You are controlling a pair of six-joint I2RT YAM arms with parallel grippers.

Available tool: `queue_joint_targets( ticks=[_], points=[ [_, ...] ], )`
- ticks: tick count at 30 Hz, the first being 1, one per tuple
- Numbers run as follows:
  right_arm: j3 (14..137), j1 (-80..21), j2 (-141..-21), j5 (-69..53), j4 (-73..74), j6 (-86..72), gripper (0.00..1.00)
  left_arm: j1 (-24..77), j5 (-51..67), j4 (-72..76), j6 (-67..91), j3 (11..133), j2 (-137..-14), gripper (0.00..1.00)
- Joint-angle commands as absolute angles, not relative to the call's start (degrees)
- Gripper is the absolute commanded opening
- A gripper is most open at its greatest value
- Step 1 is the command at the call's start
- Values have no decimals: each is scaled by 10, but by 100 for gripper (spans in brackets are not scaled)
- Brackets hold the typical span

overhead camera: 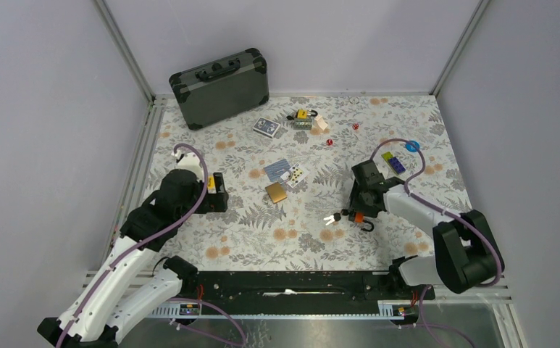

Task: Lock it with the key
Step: Pick up the lock from the center of the board.

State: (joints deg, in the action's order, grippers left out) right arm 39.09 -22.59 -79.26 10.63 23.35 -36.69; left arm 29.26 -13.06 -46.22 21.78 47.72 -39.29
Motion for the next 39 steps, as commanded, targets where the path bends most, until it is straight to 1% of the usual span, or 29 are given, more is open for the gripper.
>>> queue_joint_targets(
  ticks=[1, 4, 6, 10, 13, 19, 24, 30, 35, 39],
  points=[
    [397, -224, -707, 64, 233, -344, 4, 294, -91, -422, 201, 478, -391, 99],
    [406, -224, -652, 17, 238, -358, 2, 298, 12, -362, 182, 461, -379, 99],
    [413, -224, -632, -39, 236, -366, 2, 322, 29, -320, 182, 443, -362, 99],
    [418, -225, -612, -149, 222, -377, 0, 400, -9, -249, 192, 425, -337, 99],
    [418, -236, -600, -207, 205, -393, 0, 475, -32, -198, 199, 421, -357, 99],
    [421, -327, -589, -218, 169, -443, 0, 631, -120, -88, 224, 421, -471, 99],
    [407, -377, -571, -213, 130, -495, 0, 722, -189, -11, 225, 432, -574, 99],
    [414, -398, -552, -211, 127, -514, 0, 746, -250, 19, 254, 436, -625, 99],
    [415, -404, -553, -221, 115, -523, 0, 748, -253, 70, 277, 427, -633, 99],
    [403, -410, -548, -228, 89, -544, 0, 748, -262, 60, 284, 447, -659, 99]
  ],
)
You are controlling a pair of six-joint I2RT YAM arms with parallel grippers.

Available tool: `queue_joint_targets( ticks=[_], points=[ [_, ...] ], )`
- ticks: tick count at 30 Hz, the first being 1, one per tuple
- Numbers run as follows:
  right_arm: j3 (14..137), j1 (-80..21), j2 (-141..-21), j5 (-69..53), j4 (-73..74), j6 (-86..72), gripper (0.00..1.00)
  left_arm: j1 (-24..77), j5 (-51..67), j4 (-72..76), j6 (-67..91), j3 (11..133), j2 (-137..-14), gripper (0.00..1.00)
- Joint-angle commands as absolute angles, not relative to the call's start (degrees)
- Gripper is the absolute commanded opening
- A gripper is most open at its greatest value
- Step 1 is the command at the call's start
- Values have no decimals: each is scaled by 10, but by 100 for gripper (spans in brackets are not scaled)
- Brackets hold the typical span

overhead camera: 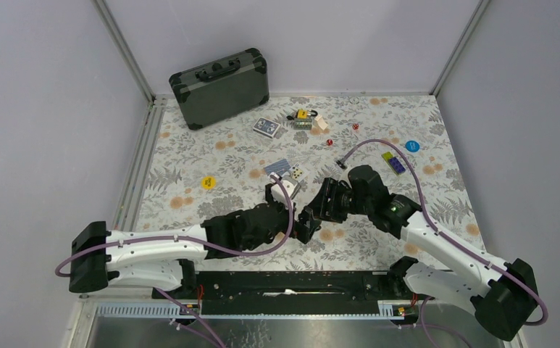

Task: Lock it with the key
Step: Pick up the lock from the center of the board.

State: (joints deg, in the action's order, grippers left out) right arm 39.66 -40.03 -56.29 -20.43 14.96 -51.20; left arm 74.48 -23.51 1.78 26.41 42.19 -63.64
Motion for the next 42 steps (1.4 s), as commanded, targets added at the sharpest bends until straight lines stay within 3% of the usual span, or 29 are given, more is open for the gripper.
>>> queue_joint_targets(
  ticks=[1, 7, 14, 16, 19, 21, 23, 27, 30, 35, 40, 42],
  points=[
    [401, -411, -546, -228, 84, -546, 0, 748, -263, 50, 286, 453, -668, 99],
    [401, -411, -533, -222, 92, -546, 0, 748, -262, 25, 306, 465, -699, 93],
    [396, -411, -527, -225, 93, -545, 1, 747, -294, -32, 346, 492, -717, 69],
    [395, -412, -525, -224, 93, -543, 3, 747, -303, -52, 349, 503, -723, 58],
    [393, -411, -522, -224, 94, -540, 7, 746, -321, -75, 359, 515, -725, 28],
    [391, -411, -517, -222, 95, -537, 17, 746, -329, -79, 363, 517, -721, 12],
    [392, -411, -510, -219, 100, -531, 36, 746, -331, -80, 366, 515, -715, 0],
    [409, -411, -477, -167, 150, -509, 71, 745, -329, -87, 373, 506, -695, 0],
    [414, -411, -428, -102, 175, -488, 82, 744, -326, -92, 386, 490, -668, 0],
    [365, -411, -292, -37, 114, -449, 87, 738, -311, -90, 411, 441, -592, 0],
    [308, -411, -203, -112, 15, -361, 86, 712, -224, -75, 447, 411, -512, 0],
    [294, -411, -191, -160, -14, -314, 80, 699, -187, -69, 469, 404, -488, 0]
  ],
)
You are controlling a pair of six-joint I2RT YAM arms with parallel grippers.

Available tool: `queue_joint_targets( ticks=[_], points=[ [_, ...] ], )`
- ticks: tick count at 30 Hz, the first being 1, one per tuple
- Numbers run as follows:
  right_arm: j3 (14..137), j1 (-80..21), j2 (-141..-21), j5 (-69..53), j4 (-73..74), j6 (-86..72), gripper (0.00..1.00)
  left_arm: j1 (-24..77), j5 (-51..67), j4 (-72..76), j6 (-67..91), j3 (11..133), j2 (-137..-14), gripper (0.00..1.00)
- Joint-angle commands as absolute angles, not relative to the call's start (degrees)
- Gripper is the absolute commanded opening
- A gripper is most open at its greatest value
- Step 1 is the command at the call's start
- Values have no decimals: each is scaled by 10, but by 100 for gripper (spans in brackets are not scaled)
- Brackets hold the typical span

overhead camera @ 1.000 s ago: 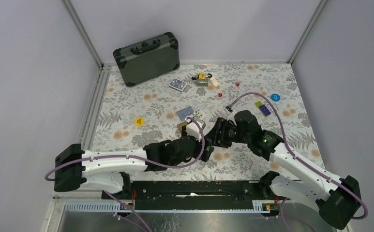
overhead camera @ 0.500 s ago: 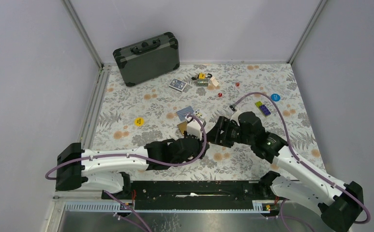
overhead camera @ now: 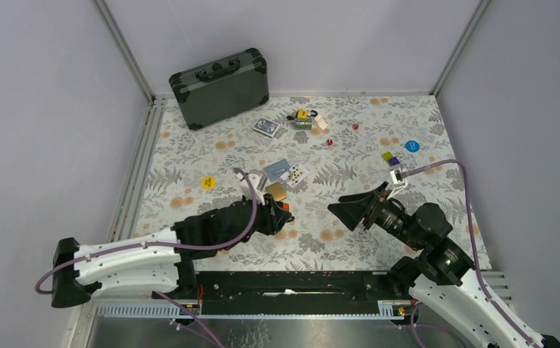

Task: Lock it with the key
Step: Pick up the lock from the center of the board.

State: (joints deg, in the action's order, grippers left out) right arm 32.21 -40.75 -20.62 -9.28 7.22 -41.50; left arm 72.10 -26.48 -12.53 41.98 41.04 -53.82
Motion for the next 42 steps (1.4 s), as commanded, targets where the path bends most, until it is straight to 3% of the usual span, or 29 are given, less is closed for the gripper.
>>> queue_joint_targets(
  ticks=[1, 10, 14, 18, 27, 31, 38, 42],
  points=[
    [287, -411, -187, -184, -29, -295, 79, 694, -174, -70, 481, 402, -477, 0],
    [257, -411, -242, -365, -133, -178, 75, 687, -57, 16, 572, 361, -435, 0],
    [255, -412, -304, -417, -183, -177, 67, 687, -30, 39, 580, 359, -443, 0],
    [252, -420, -332, -412, -198, -173, 61, 687, -17, 50, 582, 360, -441, 0],
    [230, -515, -381, -349, -225, -164, 59, 687, -9, 49, 574, 382, -452, 0],
    [228, -553, -406, -321, -231, -154, 50, 687, -11, 62, 581, 375, -451, 0],
    [235, -576, -449, -295, -230, -141, 25, 687, -16, 57, 579, 376, -439, 0],
    [236, -579, -445, -275, -232, -140, 19, 687, -27, 43, 576, 373, -428, 0]
  ],
)
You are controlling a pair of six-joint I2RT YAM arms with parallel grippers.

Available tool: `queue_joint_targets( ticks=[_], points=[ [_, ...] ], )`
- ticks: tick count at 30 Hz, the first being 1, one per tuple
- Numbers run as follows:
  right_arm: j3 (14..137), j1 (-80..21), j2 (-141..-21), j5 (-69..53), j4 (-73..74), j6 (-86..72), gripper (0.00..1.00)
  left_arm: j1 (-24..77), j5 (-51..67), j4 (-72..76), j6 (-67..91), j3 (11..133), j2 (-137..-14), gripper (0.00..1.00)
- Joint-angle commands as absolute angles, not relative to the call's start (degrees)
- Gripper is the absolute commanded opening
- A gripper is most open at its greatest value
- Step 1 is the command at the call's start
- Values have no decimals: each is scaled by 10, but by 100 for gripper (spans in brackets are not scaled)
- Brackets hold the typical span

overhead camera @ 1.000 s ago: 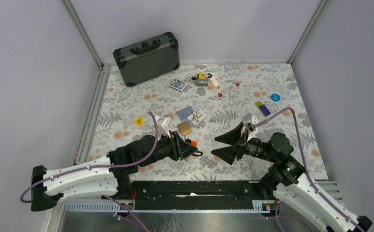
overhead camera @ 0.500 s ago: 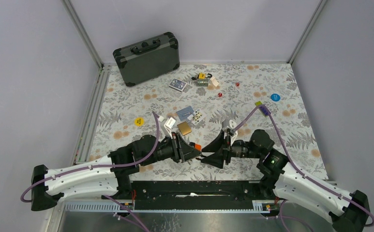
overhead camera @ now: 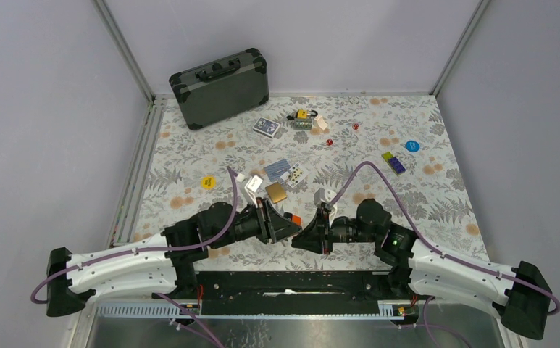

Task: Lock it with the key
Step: Pick up the lock from the center of the board.

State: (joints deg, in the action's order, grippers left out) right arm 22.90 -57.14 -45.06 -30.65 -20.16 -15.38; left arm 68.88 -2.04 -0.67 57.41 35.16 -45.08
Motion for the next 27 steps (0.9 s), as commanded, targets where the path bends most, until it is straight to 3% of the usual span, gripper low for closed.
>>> queue_joint_targets(
  ticks=[1, 7, 11, 14, 16, 18, 22, 24, 27],
  points=[
    [236, -579, -441, -270, -232, -140, 17, 687, -28, 41, 577, 372, -425, 0],
    [233, -581, -409, -265, -232, -148, 11, 687, -35, 40, 583, 355, -413, 0],
    [245, -580, -402, -265, -210, -150, 0, 687, -41, 37, 589, 349, -410, 6],
    [257, -580, -410, -280, -197, -154, 0, 687, -39, 36, 589, 350, -414, 10],
    [262, -580, -415, -286, -196, -158, 0, 687, -37, 36, 588, 352, -417, 21],
    [263, -581, -417, -283, -196, -161, 0, 687, -36, 36, 587, 355, -419, 44],
    [256, -581, -404, -280, -206, -162, 0, 687, -36, 32, 585, 357, -416, 76],
    [251, -581, -392, -278, -210, -163, 0, 687, -38, 27, 584, 357, -414, 84],
    [245, -581, -377, -274, -209, -162, 0, 687, -44, 15, 579, 359, -410, 87]
  ],
)
